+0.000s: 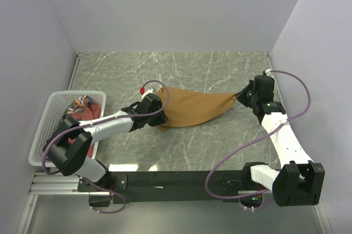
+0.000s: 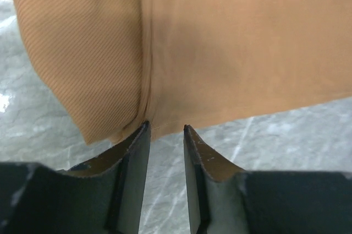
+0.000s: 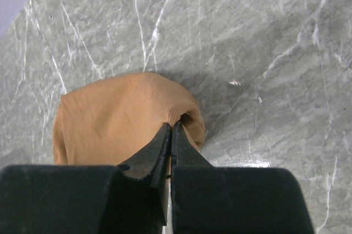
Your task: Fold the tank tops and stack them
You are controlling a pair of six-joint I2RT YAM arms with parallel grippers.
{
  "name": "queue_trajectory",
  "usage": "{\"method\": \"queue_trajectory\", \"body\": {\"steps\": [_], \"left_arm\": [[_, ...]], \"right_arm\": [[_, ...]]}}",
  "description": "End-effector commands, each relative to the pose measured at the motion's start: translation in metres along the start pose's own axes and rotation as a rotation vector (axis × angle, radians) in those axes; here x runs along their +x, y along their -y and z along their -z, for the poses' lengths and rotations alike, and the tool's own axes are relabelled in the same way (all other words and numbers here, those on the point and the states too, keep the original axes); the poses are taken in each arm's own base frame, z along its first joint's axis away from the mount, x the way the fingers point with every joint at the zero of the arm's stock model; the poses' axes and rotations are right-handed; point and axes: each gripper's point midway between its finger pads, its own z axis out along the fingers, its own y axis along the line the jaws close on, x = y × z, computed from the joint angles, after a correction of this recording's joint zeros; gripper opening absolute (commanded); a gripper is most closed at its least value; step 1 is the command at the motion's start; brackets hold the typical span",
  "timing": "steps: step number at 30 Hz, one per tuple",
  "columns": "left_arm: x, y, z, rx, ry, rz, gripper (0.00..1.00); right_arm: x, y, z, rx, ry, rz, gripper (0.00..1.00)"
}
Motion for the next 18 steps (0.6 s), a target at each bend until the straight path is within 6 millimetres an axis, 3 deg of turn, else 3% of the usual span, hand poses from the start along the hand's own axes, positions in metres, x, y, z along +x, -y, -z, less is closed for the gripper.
{"method": "queue_trajectory", "body": {"steps": [1,11,18], "left_arm": [[-0.012,0.000,0.001,-0.056,0.073,0.000,0.37],[-0.018,-0.011,0.011,-0.121,0.119,-0.033,0.39],[-0.015,-0.001,0.001,-0.077,0.096,-0.064,0.35]], "right_arm": [[-0.008,-0.002,-0.001,-0.021,0.037,0.014,0.00],[-0.013,0.006,-0.002,-0.012,0.051,0.000,0.00],[-0.011,0.008,-0.003,-0.014,0.046,-0.004,0.00]]}}
